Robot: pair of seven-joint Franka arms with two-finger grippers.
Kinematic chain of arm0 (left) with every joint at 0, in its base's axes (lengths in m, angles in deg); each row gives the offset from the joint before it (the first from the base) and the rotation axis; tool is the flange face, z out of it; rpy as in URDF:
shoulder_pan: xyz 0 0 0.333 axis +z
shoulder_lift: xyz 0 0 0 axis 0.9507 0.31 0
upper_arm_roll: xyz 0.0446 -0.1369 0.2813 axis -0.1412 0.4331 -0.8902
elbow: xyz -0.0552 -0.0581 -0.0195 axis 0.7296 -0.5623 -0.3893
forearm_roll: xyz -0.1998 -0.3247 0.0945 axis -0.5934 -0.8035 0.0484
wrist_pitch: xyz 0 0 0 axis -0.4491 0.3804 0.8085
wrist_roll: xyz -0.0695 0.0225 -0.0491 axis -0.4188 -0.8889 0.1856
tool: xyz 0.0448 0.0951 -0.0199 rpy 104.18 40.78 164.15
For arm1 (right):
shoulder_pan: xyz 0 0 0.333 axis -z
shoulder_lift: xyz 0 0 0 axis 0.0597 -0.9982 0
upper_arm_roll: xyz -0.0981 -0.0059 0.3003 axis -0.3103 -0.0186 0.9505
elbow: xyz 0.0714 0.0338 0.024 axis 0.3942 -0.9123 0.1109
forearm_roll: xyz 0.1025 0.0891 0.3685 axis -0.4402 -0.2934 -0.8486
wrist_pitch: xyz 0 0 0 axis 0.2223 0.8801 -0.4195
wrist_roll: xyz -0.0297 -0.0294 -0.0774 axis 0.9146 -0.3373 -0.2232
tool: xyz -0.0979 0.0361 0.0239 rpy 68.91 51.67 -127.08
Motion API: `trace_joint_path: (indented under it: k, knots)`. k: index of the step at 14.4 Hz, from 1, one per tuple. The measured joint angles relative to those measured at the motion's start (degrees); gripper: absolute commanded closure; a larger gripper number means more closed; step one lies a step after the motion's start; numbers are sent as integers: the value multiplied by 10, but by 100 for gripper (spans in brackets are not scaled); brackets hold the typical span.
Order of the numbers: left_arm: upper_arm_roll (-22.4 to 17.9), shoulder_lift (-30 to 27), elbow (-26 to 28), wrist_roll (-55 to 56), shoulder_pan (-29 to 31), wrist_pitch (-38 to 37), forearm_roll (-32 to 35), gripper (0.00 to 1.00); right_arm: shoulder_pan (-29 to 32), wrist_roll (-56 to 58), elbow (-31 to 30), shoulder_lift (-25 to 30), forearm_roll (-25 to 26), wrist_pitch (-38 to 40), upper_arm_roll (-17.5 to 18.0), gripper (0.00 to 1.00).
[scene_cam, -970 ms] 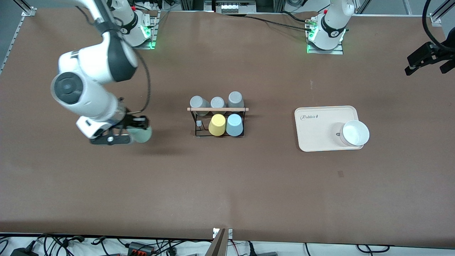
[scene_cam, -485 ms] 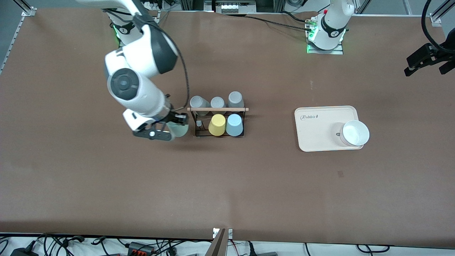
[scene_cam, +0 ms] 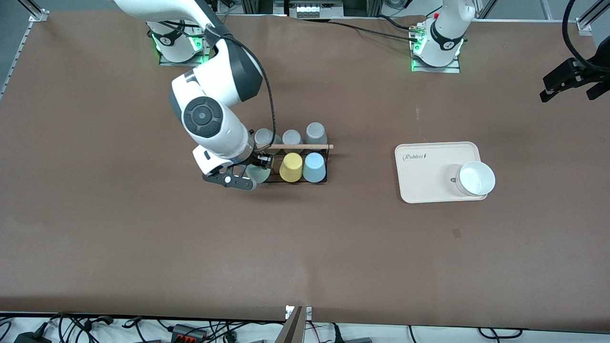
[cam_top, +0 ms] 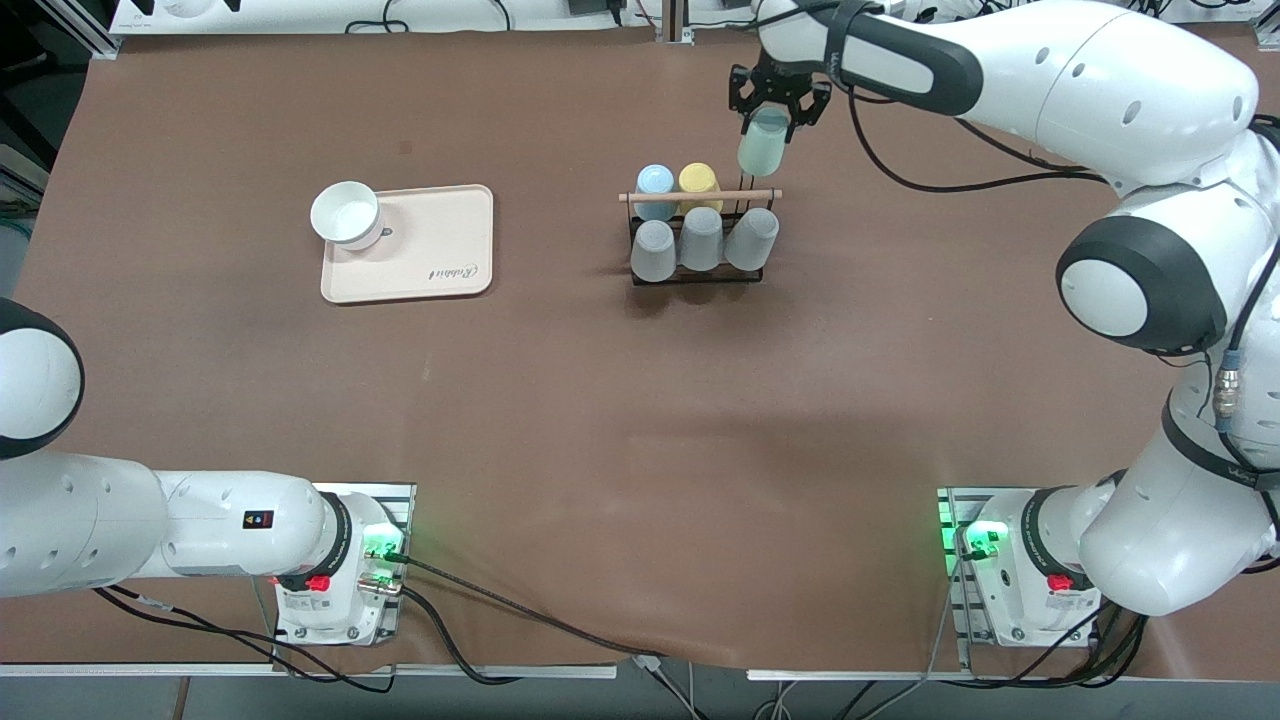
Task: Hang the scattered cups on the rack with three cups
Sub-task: 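Lift the teal cup with the right gripper and carry it to the rack, then lower the teal cup into the rack beside the yellow cup and release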
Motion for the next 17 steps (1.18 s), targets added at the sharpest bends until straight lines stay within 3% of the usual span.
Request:
trace_joint_path:
  k: [15, 16, 17]
  knots:
    - [0, 2, 0, 0, 0, -4, 0, 0, -21, -20, 2, -61, 0, -4, 0, 63]
    - [0, 2, 0, 0, 0, -4, 0, 0, -22, -20, 2, -64, 0, -6, 0, 51]
    - [0, 2, 0, 0, 0, -5, 0, 0, -22, -20, 2, -66, 0, -9, 0, 6]
